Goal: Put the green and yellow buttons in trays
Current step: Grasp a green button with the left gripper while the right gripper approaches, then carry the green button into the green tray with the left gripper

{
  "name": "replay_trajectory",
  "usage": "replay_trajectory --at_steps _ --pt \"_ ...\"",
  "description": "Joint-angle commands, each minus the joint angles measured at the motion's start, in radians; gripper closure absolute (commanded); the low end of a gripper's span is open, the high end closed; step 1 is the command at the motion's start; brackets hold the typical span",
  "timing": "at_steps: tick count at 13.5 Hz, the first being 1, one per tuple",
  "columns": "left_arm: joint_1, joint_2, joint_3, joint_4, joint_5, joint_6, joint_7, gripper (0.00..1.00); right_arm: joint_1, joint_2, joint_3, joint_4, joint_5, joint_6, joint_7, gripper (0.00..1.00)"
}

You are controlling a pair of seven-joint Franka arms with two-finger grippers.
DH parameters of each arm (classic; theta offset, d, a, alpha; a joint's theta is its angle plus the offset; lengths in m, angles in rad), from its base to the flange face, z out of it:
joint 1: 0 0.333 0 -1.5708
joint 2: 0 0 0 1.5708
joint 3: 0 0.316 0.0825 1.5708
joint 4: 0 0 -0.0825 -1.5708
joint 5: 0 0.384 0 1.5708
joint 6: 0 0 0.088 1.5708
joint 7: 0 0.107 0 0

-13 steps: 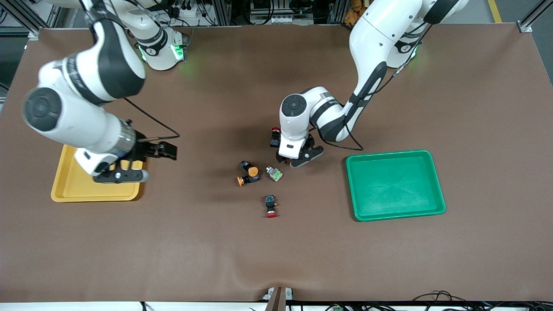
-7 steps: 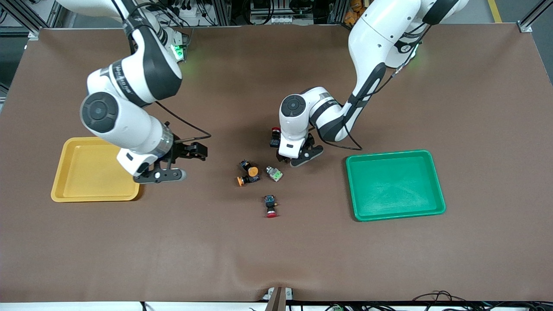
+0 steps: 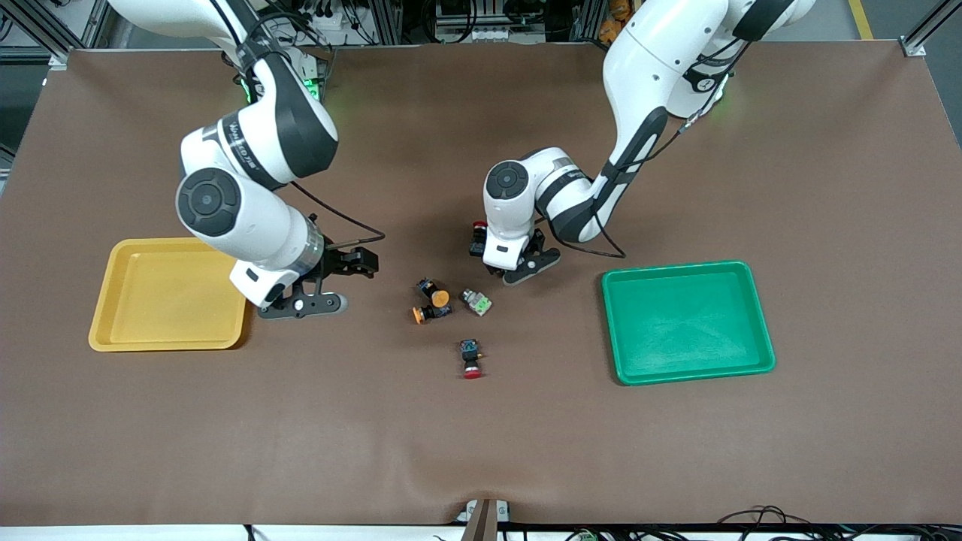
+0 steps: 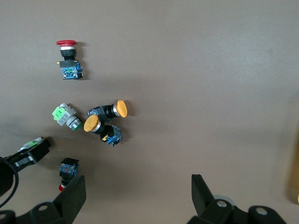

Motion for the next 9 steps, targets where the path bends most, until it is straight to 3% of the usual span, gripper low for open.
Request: replay_trajectory --at_steps 1,4,9 --pt "0.049 -0.076 -0.001 -0.014 0.013 -0.104 0.103 1.0 0.029 0.006 -0.009 -0.011 0.006 0.041 0.04 0.0" --pt "0.183 -0.137 -0.058 -0.011 0.01 -0.151 0.241 1.0 0.084 0.006 -0.009 -0.111 -0.002 0.231 0.077 0.0" --pt "0.523 -0.157 -0.246 -0.016 0.01 -0.158 0.49 1.0 0.173 0.049 -0.009 -0.133 -0.128 0.293 0.078 0.0"
